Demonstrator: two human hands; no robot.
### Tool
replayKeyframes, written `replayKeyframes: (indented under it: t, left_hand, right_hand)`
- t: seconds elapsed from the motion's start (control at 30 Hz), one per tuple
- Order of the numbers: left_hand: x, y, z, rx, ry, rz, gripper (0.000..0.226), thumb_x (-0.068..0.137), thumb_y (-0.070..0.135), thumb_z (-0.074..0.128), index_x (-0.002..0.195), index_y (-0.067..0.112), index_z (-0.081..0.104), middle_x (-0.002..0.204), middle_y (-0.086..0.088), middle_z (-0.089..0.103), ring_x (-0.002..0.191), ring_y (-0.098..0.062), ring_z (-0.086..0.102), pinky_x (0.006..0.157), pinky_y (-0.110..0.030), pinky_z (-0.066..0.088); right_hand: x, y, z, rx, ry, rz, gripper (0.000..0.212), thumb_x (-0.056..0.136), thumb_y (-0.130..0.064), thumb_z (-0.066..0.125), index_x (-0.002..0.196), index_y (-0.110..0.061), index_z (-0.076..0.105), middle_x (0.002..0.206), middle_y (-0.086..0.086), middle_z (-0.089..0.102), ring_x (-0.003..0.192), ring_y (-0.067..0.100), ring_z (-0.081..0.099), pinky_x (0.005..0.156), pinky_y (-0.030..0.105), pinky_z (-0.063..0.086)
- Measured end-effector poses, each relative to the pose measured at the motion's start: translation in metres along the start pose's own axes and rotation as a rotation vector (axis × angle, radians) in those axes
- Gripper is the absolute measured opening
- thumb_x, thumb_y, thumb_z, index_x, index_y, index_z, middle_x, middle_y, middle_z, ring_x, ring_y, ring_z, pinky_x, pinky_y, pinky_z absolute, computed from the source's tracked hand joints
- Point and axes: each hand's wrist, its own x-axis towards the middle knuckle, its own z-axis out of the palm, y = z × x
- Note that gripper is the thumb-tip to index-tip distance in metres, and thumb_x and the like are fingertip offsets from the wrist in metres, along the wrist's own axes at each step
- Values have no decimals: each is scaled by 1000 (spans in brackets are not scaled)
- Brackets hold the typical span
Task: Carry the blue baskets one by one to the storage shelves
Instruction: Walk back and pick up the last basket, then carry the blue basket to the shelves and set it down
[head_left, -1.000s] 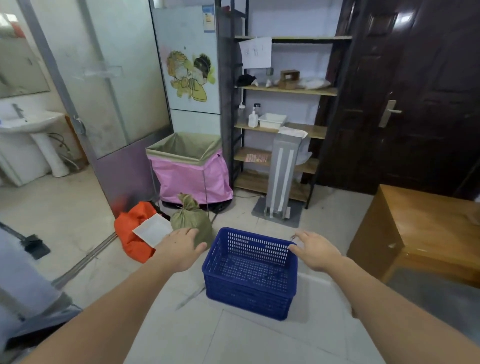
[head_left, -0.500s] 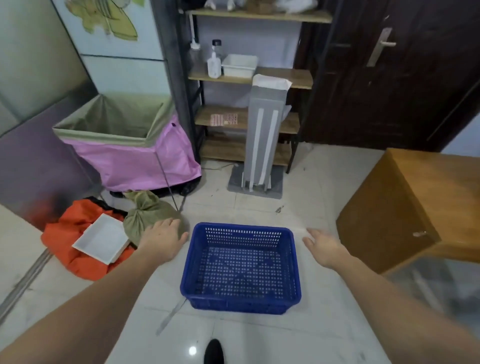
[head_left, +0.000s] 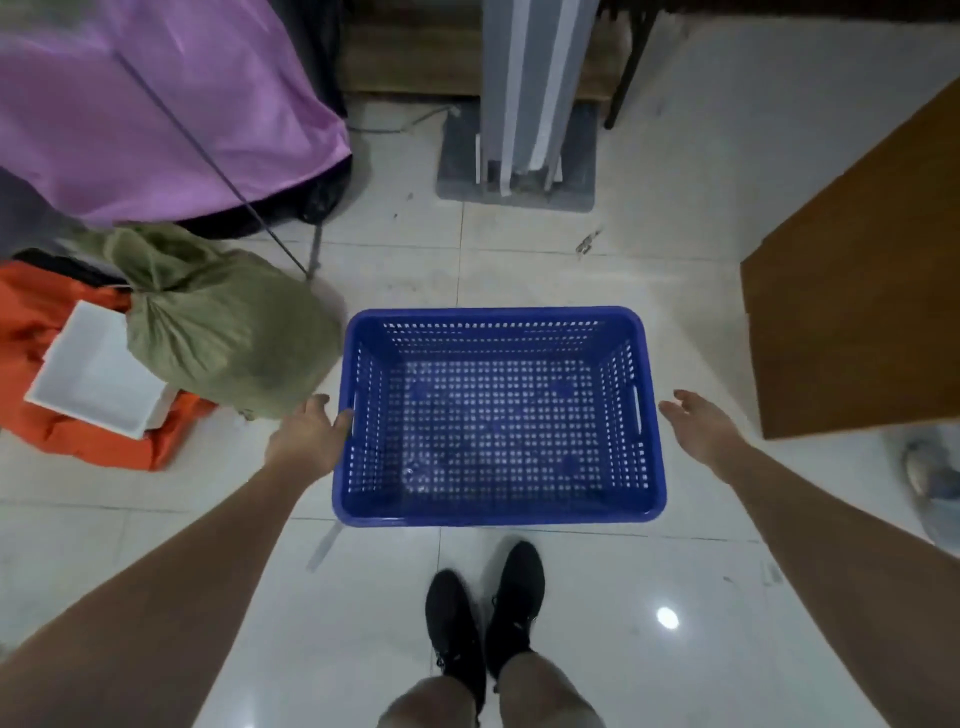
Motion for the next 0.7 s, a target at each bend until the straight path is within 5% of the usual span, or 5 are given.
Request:
replayKeyframes:
  t: [0.1, 0.27, 0.43, 0.53, 0.7]
  left_hand:
    - [53, -13, 57, -116, 5, -102, 65, 103, 49, 43, 151, 4, 43, 153, -20, 49, 134, -44, 52, 109, -55, 42]
    - [131, -25, 136, -408, 31, -276, 55, 102, 44, 50, 133, -1, 53, 121, -24, 64, 95, -41, 61, 83, -47, 50]
    - [204, -50, 171, -748, 78, -426, 74, 94, 56, 63, 127, -10, 61, 114, -20, 70, 99, -41, 68, 91, -53, 55]
    - [212, -59, 163, -852, -4, -443, 75, 92, 59, 66, 123, -9, 66, 102, -15, 70, 94, -33, 68, 96, -60, 56]
    - [144, -24, 62, -828, -4, -370, 74, 93, 62, 63, 120, -7, 68, 112, -27, 72, 95, -39, 69, 89, -52, 57]
  right_hand:
    - [62, 24, 38, 67, -26, 75, 62, 103, -40, 49, 159, -18, 33, 159, 14, 43, 136, 36, 49, 111, 44, 40]
    - [152, 53, 89, 192, 43, 131, 71, 102, -37, 50, 162, -14, 19, 152, 19, 48, 126, 42, 55, 99, 47, 49]
    - [211, 61, 114, 412, 84, 183, 43, 103, -31, 54, 137, -4, 49, 101, 14, 65, 80, 31, 63, 80, 43, 52]
    - [208, 57, 103, 492, 60, 209, 22, 103, -22, 57, 111, -2, 55, 78, 10, 56, 61, 25, 49, 66, 40, 45]
    - [131, 35, 34, 513, 57, 200, 19, 103, -19, 55, 90, -6, 51, 73, 9, 52, 57, 23, 45, 57, 35, 40]
